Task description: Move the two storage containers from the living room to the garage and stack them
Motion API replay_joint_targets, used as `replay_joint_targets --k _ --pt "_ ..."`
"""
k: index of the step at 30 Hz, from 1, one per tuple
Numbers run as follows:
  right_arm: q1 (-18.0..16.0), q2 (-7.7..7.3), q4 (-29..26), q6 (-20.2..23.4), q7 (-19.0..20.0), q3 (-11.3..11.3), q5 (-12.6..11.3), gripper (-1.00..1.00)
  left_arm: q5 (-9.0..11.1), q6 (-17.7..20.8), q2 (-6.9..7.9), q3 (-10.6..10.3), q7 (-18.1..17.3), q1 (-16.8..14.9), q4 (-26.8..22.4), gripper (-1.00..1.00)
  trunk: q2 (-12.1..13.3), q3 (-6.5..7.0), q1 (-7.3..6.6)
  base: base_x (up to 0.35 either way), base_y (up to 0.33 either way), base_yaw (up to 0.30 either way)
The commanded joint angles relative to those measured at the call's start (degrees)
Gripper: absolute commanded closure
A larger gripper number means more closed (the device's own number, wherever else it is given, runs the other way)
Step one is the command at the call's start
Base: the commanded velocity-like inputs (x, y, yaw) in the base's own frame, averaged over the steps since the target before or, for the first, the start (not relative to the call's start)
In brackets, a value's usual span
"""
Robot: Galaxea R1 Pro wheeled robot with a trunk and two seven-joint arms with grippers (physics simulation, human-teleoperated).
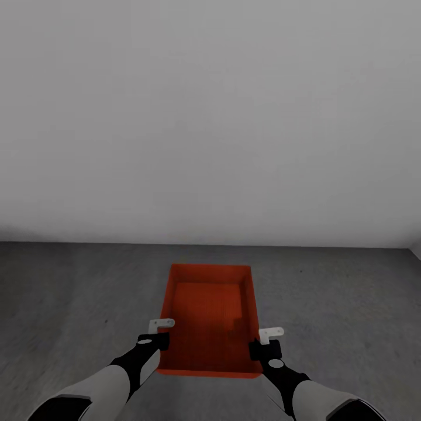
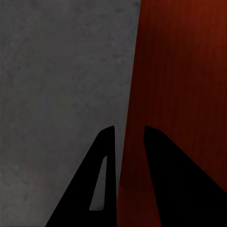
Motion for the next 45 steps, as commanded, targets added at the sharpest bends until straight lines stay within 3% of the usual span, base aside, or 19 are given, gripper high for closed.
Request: replay_joint_targets --k 1,45 --pt "-0.06 0.11 0.15 -0.05 0.09 -3.82 -0.72 1.00 -0.15 -0.17 -0.05 0.26 0.26 0.01 -0.31 1.00 -0.06 -0.06 0.01 0.000 0.000 0.000" --pt "-0.06 0.11 0.15 -0.12 0.09 -3.82 -0.72 1.00 -0.14 -0.17 -0.05 0.25 0.26 0.01 -0.31 1.00 -0.06 -3.87 0.01 0.000 0.000 0.000"
